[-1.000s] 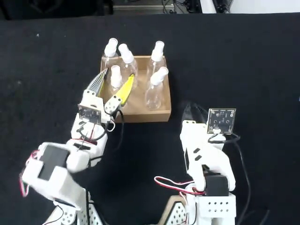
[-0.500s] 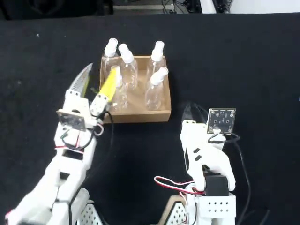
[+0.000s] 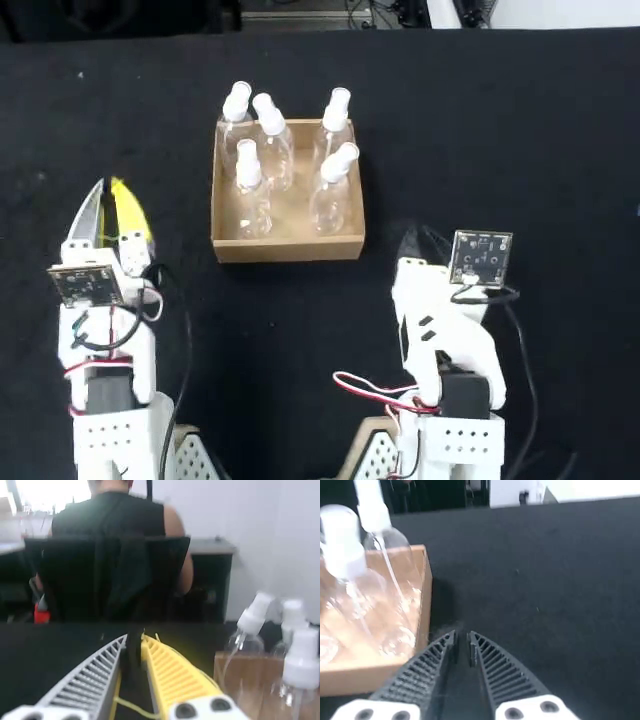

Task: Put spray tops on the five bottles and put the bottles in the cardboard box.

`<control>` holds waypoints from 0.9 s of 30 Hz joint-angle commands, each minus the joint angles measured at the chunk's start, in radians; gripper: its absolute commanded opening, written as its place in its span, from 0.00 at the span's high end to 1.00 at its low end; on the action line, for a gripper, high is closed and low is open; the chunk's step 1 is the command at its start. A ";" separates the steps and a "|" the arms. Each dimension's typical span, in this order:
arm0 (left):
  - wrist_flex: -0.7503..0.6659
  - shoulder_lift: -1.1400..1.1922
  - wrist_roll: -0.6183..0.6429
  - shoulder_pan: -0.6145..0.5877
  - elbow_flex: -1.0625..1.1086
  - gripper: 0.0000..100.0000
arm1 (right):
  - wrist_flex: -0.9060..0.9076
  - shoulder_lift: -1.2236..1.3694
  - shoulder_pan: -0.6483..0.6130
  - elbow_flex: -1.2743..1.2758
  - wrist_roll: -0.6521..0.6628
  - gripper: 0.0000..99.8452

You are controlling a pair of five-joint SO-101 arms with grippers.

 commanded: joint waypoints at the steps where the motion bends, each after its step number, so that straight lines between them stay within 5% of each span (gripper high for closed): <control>1: 0.318 0.002 0.002 -0.001 -0.033 0.97 | 0.066 -0.022 0.031 0.002 -0.005 0.99; 11: 0.796 -0.046 0.002 -0.012 0.027 0.97 | 0.181 -0.010 0.037 0.107 -0.005 0.99; 20: 1.122 -0.044 -0.002 -0.012 0.027 0.97 | 0.486 -0.050 0.046 0.105 -0.005 0.99; 27: 1.115 -0.041 -0.003 -0.008 0.027 0.97 | 0.485 -0.058 0.043 0.105 -0.005 0.99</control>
